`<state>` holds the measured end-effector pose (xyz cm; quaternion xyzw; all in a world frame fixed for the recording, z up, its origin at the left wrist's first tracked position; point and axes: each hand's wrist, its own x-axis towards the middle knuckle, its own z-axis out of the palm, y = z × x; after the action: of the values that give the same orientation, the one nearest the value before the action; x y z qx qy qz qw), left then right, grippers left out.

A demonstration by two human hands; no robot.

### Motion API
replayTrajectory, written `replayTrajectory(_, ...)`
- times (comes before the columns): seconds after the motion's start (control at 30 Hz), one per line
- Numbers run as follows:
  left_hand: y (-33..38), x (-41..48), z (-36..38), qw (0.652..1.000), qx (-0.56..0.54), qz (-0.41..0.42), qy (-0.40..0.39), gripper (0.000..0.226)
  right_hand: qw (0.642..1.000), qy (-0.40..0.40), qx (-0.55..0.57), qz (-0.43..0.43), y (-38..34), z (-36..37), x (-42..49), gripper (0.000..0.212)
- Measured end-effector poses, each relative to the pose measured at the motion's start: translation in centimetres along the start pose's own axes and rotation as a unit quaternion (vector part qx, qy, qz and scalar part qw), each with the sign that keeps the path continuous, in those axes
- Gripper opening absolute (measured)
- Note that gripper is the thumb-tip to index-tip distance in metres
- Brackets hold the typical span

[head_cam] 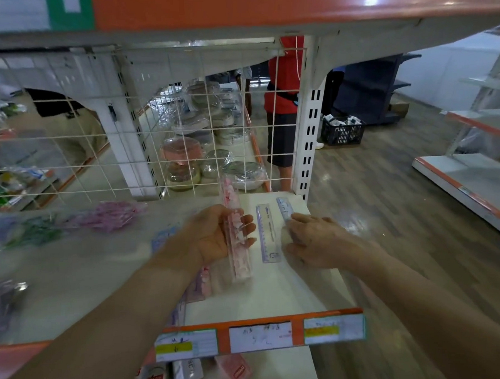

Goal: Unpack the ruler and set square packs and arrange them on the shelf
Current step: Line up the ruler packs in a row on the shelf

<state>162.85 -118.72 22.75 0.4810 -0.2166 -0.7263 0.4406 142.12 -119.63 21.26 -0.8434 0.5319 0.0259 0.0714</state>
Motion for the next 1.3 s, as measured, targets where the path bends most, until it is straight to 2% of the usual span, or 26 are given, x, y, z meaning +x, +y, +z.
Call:
replayTrajectory(0.1,-0.3,0.1,0.1,1.0,0.007,0.015,-0.001,0.017,0.987,0.107,0.115,0.026,-2.1,-1.3,-0.1,0.038)
replayTrajectory(0.2,-0.7,0.0,0.2,1.0,0.004,0.025,0.001,0.014,0.934,0.098,0.337,0.067,-4.9,-2.0,0.0,0.048)
replayTrajectory(0.23,-0.8,-0.1,0.3,1.0,0.0,0.027,-0.001,0.014,0.919,0.091,0.377,0.072,-5.7,-1.9,0.0,0.051)
replayTrajectory(0.27,-0.8,-0.2,0.3,1.0,-0.005,0.03,-0.004,0.013,0.912,0.088,0.394,0.074,-6.3,-1.8,-0.1,0.048)
replayTrajectory(0.4,-0.7,-1.0,-0.2,0.999,-0.024,0.038,-0.022,0.014,0.876,0.077,0.468,0.088,-6.8,-1.5,-0.2,0.014)
replayTrajectory(0.63,0.6,-2.9,-1.7,0.999,0.001,0.04,-0.013,0.016,0.833,0.05,0.542,0.099,-7.3,-2.0,-0.6,0.019)
replayTrajectory(0.7,1.1,-3.0,-2.8,0.999,-0.02,0.031,0.001,0.015,0.842,0.066,0.52,0.129,-6.9,-2.4,-0.3,0.016)
replayTrajectory(0.77,1.5,-3.2,-3.8,0.999,-0.033,0.032,0.014,0.016,0.867,0.067,0.469,0.152,-6.7,-2.6,0.1,0.019)
replayTrajectory(0.93,1.7,-3.6,-4.8,0.998,-0.039,0.037,0.025,0.018,0.911,0.035,0.375,0.169,-8.5,-1.8,1.9,0.026)
replayTrajectory(1.1,1.8,-3.9,-6.2,0.999,-0.036,0.036,0.011,0.016,0.938,0.017,0.298,0.176,-9.9,-1.0,3.5,0.006)
replayTrajectory(1.17,1.9,-3.9,-6.8,0.999,-0.036,0.035,0.005,0.016,0.946,0.012,0.268,0.18,-10.1,-1.0,3.8,0.012)
replayTrajectory(1.27,1.9,-3.9,-7.2,0.999,-0.035,0.036,0.003,0.016,0.955,0.004,0.235,0.183,-10.4,-1.1,3.8,0.004)
replayTrajectory(1.3,1.9,-3.9,-7.2,0.999,-0.036,0.035,0.002,0.016,0.958,0.006,0.22,0.182,-10.5,-1.2,3.8,0.008)
